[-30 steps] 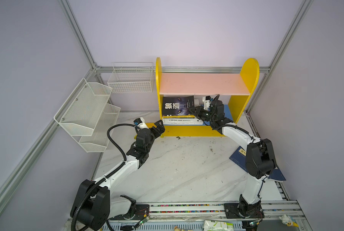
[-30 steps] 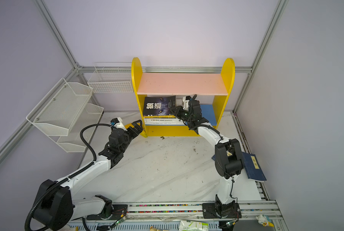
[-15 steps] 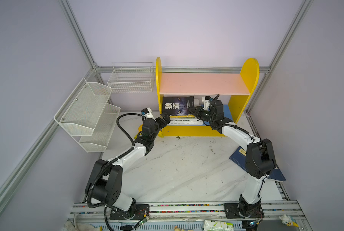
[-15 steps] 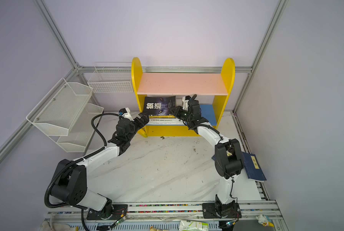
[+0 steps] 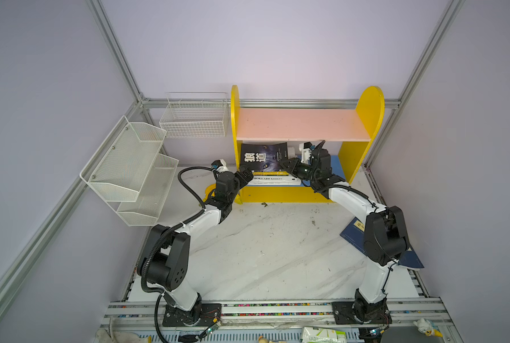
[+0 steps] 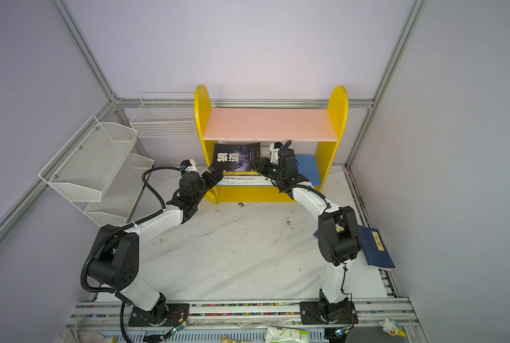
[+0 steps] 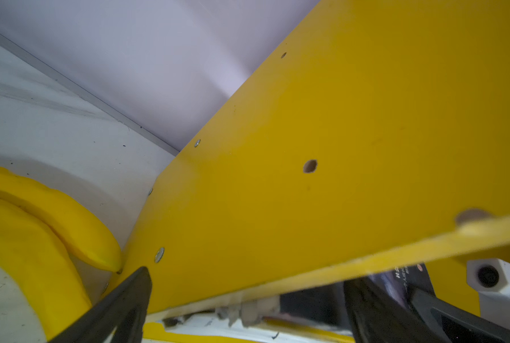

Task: Stacking books/files
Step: Place the book at the bookshelf.

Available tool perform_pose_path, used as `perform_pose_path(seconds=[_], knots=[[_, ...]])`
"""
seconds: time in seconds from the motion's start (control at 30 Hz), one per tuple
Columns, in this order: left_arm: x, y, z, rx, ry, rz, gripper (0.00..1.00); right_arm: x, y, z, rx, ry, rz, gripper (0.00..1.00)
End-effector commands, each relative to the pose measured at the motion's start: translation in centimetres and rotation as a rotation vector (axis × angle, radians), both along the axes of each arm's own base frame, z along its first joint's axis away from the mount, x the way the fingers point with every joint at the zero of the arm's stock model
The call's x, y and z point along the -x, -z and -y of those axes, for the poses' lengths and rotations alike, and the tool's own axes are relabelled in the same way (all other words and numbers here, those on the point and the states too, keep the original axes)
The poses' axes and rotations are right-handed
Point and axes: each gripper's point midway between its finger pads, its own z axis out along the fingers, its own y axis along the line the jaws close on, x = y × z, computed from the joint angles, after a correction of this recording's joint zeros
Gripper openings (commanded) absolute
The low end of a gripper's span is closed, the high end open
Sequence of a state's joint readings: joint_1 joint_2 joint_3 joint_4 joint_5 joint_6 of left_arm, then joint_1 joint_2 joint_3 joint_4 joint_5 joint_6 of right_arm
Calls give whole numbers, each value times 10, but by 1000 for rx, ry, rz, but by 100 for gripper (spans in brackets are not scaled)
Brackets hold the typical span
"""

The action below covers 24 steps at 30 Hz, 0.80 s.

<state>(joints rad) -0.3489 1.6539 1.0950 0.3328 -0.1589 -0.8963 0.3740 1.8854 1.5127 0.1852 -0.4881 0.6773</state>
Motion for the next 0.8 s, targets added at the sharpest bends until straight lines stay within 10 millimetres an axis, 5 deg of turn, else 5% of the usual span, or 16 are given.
perform_pose_path(seconds=[0.0, 0.13, 0.37, 0.77], knots=[[-13, -40, -5, 40, -42, 62, 100, 2, 9, -2, 85, 0, 24, 26], [-13, -29, -6, 44, -52, 24, 100, 2, 6, 0, 94, 6, 32, 31], [-10, -13, -10, 41, -71, -19, 100, -4, 0, 10, 144, 66, 42, 56], [-9, -5, -16, 45, -96, -34, 100, -18, -6, 35, 258, 200, 60, 65]])
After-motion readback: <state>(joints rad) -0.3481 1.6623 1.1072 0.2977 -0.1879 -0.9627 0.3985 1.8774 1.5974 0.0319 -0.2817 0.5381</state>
